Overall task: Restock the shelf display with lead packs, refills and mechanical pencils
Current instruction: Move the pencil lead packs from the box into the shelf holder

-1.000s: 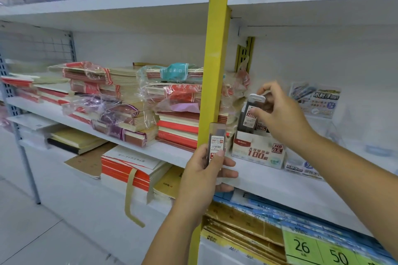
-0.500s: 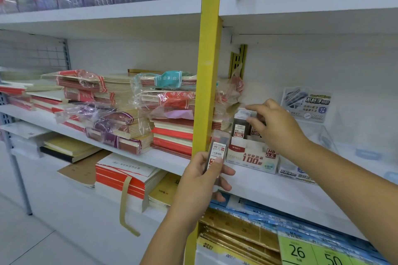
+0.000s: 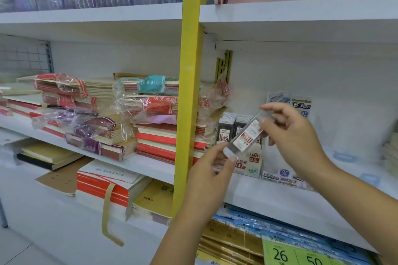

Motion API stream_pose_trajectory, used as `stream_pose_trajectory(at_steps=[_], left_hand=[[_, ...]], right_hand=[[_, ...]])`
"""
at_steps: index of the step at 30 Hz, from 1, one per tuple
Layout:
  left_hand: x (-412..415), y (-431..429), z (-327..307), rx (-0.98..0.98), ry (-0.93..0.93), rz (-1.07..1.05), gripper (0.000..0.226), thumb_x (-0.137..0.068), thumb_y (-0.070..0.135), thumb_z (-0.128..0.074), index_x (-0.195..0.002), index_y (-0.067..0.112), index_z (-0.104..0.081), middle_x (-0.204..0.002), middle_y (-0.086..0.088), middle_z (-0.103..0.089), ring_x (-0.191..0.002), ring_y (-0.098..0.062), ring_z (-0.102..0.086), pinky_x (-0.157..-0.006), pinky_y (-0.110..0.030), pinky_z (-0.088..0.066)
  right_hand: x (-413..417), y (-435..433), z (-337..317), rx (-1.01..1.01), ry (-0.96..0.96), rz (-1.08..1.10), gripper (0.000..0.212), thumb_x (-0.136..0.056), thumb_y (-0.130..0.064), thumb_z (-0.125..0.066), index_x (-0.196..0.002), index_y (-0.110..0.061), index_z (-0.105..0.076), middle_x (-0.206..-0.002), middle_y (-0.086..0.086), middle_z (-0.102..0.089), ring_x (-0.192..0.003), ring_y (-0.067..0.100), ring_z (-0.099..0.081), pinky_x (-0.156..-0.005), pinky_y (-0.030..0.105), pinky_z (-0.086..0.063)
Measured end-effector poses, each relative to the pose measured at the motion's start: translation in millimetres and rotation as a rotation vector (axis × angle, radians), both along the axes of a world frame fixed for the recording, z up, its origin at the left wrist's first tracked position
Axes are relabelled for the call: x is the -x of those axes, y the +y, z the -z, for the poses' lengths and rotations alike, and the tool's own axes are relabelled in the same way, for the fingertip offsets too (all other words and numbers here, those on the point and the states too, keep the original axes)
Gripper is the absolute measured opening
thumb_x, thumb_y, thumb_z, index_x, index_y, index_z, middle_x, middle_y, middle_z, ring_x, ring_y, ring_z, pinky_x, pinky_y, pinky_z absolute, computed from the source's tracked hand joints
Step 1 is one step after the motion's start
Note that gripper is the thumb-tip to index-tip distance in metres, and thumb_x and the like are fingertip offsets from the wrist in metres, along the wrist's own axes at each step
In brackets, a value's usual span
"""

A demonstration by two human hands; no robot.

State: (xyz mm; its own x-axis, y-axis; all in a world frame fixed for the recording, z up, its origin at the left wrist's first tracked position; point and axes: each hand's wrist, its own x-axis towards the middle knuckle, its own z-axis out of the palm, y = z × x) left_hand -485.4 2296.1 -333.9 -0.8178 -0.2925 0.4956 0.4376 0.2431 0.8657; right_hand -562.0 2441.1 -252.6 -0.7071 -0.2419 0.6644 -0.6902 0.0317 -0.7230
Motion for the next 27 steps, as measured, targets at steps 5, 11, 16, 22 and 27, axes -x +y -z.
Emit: stream_pose_trajectory(at_steps=[5, 11, 16, 22, 27], left_hand=[[13.4, 4.0, 2.5, -0.225, 0.054, 0.015, 0.029, -0.096, 0.015, -0.062, -0.109, 0.041, -0.064, -0.097, 0.021, -0.073, -0.091, -0.001, -0.070, -0.066, -0.016, -0.056], [13.5, -5.0, 2.2, -0.182, 0.083, -0.008, 0.035, -0.096, 0.013, -0.063, -0.106, 0.047, -0.066, -0.094, 0.016, -0.072, -0.083, -0.005, -0.067, -0.066, -0.021, -0.055], [15.6, -2.6, 0.8, -0.134, 0.121, -0.027, 0.040, -0.092, 0.021, -0.069, -0.116, 0.051, -0.055, -0.100, 0.003, -0.072, -0.092, -0.015, -0.067, -0.080, -0.032, -0.059], [22.0, 3.0, 11.1, 0.407, 0.144, -0.272, 0.042, -0.100, 0.030, -0.057, -0.139, 0.039, -0.047, -0.136, 0.030, -0.046, -0.129, 0.012, -0.035, -0.108, -0.011, -0.027], [34.4, 3.7, 24.2, 0.708, 0.069, -0.312, 0.054, -0.103, 0.037, -0.045, -0.154, 0.038, -0.025, -0.161, 0.024, -0.011, -0.143, 0.010, 0.012, -0.111, -0.012, 0.010]], right_hand=[[12.7, 9.1, -1.4, -0.084, -0.050, -0.063, 0.019, -0.089, -0.006, -0.062, -0.094, -0.025, -0.060, -0.079, -0.001, -0.073, -0.063, 0.010, -0.067, -0.053, 0.019, -0.050], [4.8, 22.6, -0.3, -0.578, 0.077, -0.004, 0.018, -0.075, -0.022, -0.080, -0.083, -0.031, -0.067, -0.084, -0.014, -0.071, -0.075, 0.004, -0.066, -0.068, 0.020, -0.054], [-3.2, 14.0, -3.7, -0.745, 0.136, -0.078, 0.045, -0.081, -0.019, -0.075, -0.110, -0.049, -0.057, -0.091, -0.023, -0.063, -0.066, 0.008, -0.059, -0.064, 0.025, -0.053], [16.4, 15.7, -17.2, -0.370, 0.033, -0.077, 0.065, -0.086, -0.003, -0.067, -0.116, -0.057, -0.045, -0.102, -0.006, -0.063, -0.075, 0.006, -0.070, -0.063, 0.022, -0.056], [36.0, 2.0, -19.9, -0.235, 0.232, 0.182, 0.048, -0.083, -0.013, -0.072, -0.101, -0.048, -0.043, -0.088, -0.003, -0.069, -0.074, 0.006, -0.062, -0.068, 0.025, -0.051]])
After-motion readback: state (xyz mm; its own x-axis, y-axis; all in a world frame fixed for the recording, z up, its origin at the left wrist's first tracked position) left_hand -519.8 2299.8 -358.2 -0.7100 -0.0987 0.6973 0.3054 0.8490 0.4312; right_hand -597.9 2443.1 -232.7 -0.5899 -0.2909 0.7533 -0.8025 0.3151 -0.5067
